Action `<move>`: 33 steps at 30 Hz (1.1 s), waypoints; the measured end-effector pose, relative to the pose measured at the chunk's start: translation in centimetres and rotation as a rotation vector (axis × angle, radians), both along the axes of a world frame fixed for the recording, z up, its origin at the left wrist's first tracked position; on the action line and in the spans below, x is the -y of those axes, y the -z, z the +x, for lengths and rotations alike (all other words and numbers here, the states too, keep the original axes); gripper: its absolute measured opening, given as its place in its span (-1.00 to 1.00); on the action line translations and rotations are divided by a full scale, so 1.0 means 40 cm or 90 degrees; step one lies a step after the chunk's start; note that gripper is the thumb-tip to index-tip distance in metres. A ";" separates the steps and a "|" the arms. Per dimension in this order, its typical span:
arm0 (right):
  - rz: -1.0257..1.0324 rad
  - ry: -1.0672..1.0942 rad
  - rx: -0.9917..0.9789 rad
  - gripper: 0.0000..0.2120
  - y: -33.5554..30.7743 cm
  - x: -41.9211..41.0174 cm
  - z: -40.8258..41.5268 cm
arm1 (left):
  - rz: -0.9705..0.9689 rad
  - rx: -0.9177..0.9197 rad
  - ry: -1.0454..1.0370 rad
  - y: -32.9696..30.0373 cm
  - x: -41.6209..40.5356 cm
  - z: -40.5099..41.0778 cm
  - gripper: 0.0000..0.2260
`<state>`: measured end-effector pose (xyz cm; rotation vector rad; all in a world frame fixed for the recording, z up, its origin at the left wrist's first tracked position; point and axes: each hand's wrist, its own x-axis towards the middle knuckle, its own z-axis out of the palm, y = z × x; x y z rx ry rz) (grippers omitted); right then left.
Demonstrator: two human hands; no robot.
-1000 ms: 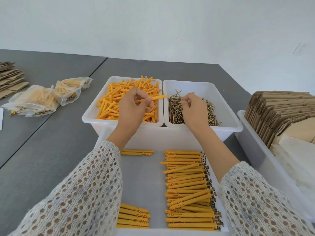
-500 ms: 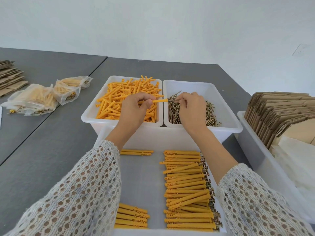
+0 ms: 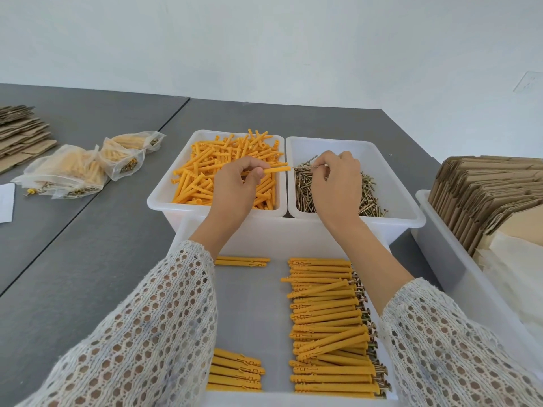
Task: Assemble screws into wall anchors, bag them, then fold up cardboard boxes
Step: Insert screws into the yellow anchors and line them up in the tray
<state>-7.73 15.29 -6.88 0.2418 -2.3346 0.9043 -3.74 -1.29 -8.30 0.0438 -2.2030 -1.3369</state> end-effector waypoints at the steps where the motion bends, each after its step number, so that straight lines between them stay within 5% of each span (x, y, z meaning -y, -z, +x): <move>1: -0.014 0.006 0.000 -0.79 -0.001 -0.002 -0.001 | 0.009 -0.003 -0.003 0.000 0.002 0.000 -0.81; 16: 0.051 -0.187 -0.069 -0.84 0.023 0.035 0.015 | -0.022 0.016 0.084 0.001 0.010 -0.010 -0.84; 24: -0.044 -0.060 -0.027 -0.84 0.004 -0.007 -0.008 | 0.071 -0.007 0.057 0.006 0.024 -0.016 -0.81; 33: 0.022 -0.124 -0.044 -0.87 0.017 0.017 0.004 | 0.023 0.006 0.094 0.002 0.014 -0.007 -0.83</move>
